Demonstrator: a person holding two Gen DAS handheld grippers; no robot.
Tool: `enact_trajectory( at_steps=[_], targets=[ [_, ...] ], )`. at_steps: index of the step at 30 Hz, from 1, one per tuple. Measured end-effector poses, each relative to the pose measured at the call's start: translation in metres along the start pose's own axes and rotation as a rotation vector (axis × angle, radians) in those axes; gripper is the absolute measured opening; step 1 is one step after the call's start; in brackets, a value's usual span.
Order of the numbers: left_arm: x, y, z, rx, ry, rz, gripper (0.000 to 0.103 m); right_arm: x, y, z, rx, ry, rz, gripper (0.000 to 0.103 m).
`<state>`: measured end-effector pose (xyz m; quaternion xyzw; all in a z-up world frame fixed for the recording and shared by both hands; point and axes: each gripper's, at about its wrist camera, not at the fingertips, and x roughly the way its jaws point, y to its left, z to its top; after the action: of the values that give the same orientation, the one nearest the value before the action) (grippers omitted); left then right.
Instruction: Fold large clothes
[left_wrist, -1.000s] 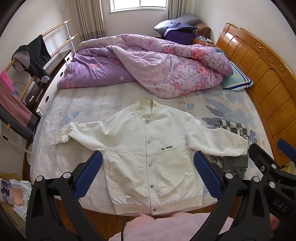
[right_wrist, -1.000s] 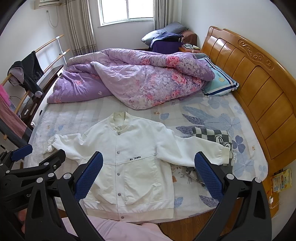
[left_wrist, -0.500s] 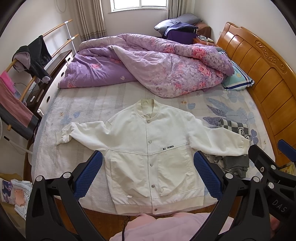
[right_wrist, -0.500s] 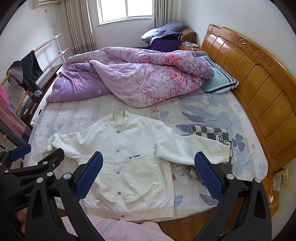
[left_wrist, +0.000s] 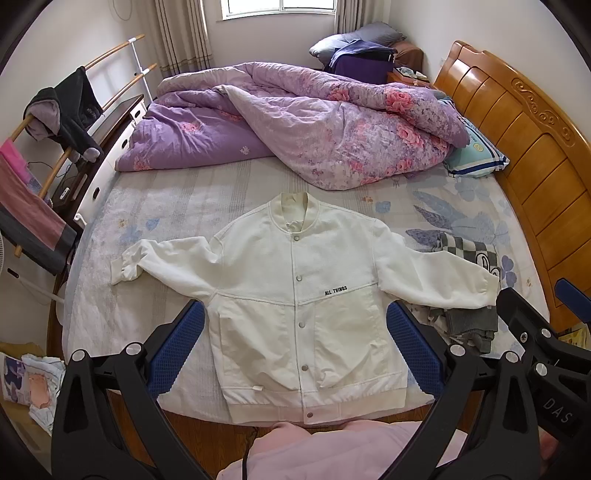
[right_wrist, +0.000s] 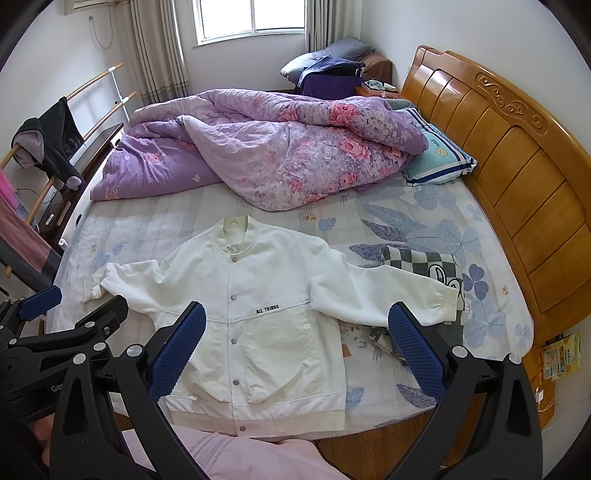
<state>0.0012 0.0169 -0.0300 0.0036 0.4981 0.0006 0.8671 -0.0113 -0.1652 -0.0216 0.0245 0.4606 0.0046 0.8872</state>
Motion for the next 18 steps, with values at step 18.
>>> enact_trajectory(
  at_steps=[18],
  targets=[
    [0.000,-0.004,-0.011,-0.035,0.030,0.024,0.099,0.006,-0.001,0.002,-0.014,0.032,0.038,0.095]
  ],
)
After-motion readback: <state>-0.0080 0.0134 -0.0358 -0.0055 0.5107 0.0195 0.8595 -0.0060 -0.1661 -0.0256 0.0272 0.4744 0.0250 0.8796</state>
